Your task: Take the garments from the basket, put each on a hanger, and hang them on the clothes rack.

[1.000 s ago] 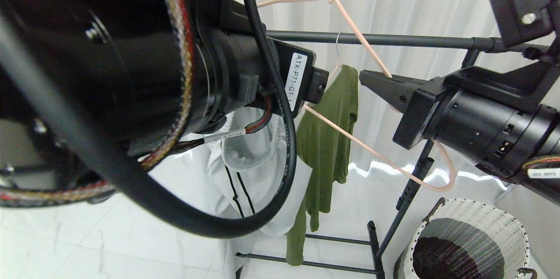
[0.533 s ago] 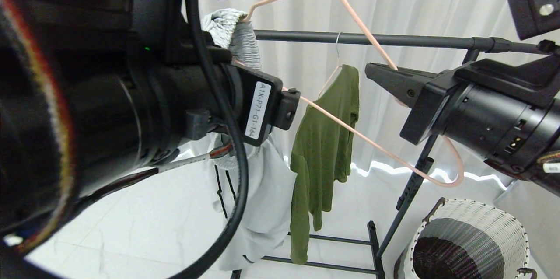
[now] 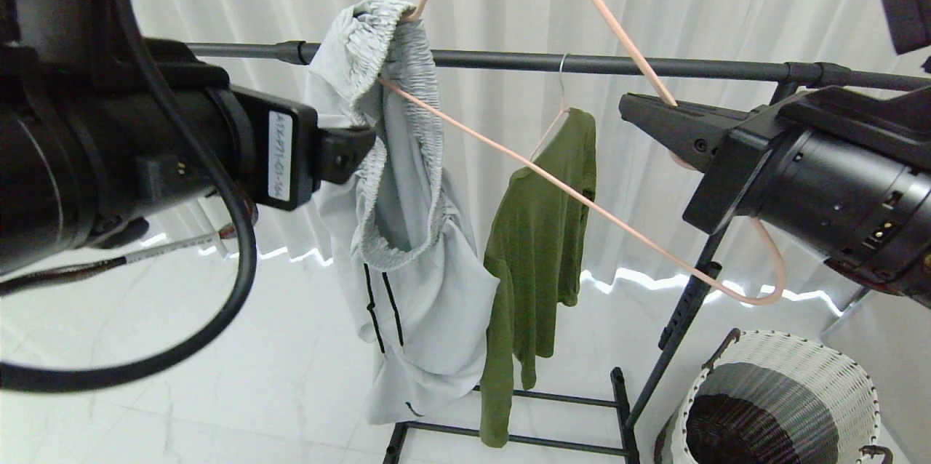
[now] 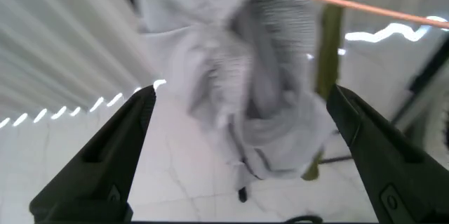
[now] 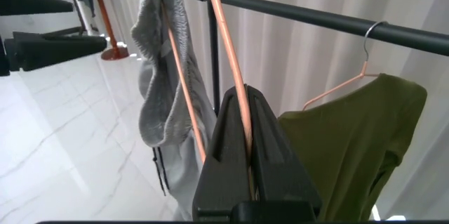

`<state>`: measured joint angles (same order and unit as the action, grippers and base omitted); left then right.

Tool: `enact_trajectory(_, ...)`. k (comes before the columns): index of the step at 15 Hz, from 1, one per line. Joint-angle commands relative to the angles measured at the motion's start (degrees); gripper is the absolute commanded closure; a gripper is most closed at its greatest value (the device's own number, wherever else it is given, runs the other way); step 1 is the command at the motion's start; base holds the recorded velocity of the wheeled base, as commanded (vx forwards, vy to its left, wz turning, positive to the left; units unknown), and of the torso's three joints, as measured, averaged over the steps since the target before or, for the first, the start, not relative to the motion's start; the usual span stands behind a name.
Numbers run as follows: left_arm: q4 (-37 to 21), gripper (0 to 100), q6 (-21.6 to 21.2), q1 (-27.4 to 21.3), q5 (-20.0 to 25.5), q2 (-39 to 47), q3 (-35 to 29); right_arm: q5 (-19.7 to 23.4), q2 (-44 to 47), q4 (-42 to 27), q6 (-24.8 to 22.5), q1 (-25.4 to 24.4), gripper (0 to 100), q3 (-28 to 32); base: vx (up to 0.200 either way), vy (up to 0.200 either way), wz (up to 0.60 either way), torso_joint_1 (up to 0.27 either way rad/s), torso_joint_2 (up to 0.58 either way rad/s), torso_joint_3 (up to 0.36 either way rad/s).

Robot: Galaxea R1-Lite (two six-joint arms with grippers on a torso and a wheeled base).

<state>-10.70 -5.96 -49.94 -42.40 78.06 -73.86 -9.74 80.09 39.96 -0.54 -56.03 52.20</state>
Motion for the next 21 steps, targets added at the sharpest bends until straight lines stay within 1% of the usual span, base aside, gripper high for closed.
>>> enact_trajectory(1, 1.6, 0, -0.5, 2.6, 0.8, -0.9, 0.3, 0.2, -0.3, -0.1, -0.2, 0.0, 100, -0.3, 0.000, 0.000, 0.00, 0.000, 0.00, 0.000)
enact_trajectory(2, 2.2, 0, -4.8, 2.9, 6.8, -3.0, 1.4, 0.4, -0.3, -0.1, -0.4, 0.0, 100, -0.3, 0.000, 0.000, 0.00, 0.000, 0.00, 0.000)
enact_trajectory(3, 2.4, 0, -9.2, 5.0, 11.8, -4.6, 3.4, 0.4, -0.2, -0.1, -0.5, 0.0, 100, -0.3, 0.000, 0.000, 0.00, 0.000, 0.00, 0.000)
enact_trajectory(4, 2.6, 0, -11.4, 6.8, 14.2, -5.5, 4.6, 0.4, -0.1, -0.1, -0.5, -0.1, 100, -0.3, 0.000, 0.000, 0.00, 0.000, 0.00, 0.000)
enact_trajectory(5, 6.4, 0, -14.8, 10.5, 18.1, -6.3, 8.2, 0.4, -0.2, -0.1, -0.5, -0.1, 100, -0.3, 0.000, 0.000, 0.00, 0.000, 0.00, 0.000)
enact_trajectory(8, 18.1, 0, -15.4, 13.7, 18.2, -3.4, 13.3, 0.4, -0.1, -0.1, -0.6, -0.3, 100, -0.2, 0.000, 0.000, 0.00, 0.000, 0.00, 0.000)
enact_trajectory(10, 22.9, 0, -15.5, 14.9, 18.0, -0.4, 13.8, 0.5, -0.1, -0.1, -0.9, -0.7, 100, -0.2, 0.000, 0.000, 0.00, 0.000, 0.00, 0.000)
enact_trajectory(11, 24.1, 0, -15.5, 15.0, 17.7, 0.3, 13.8, 0.5, -0.1, -0.1, -1.0, -0.7, 100, -0.2, 0.000, 0.000, 0.00, 0.000, 0.00, 0.000)
enact_trajectory(14, 30.3, 0, -15.5, 16.1, 17.5, 2.9, 13.9, 0.5, -0.2, -0.1, -1.2, -0.9, 100, -0.1, 0.000, 0.000, 0.00, 0.000, 0.00, 0.000)
enact_trajectory(16, 30.5, 0, -15.5, 16.3, 17.5, 2.9, 13.8, 0.5, -0.2, -0.1, -1.2, -0.9, 100, -0.1, 0.000, 0.000, 0.00, 0.000, 0.00, 0.000)
enact_trajectory(17, 30.6, 100, -15.5, 16.3, 17.5, 2.7, 13.9, 0.5, -0.2, -0.1, -1.2, -0.9, 100, -0.1, 0.000, 0.000, 0.00, 0.000, 0.00, 0.000)
enact_trajectory(20, 30.6, 100, -15.4, 16.0, 17.7, 2.6, 13.8, 1.0, -0.2, -0.1, -1.2, -0.9, 100, -0.1, 0.000, 0.000, 0.00, 0.000, 0.00, 0.000)
enact_trajectory(21, 30.6, 100, -15.3, 15.2, 17.8, 2.5, 13.8, 1.0, -0.2, -0.1, -1.2, -0.8, 100, -0.1, 0.000, 0.000, 0.00, 0.000, 0.00, 0.000)
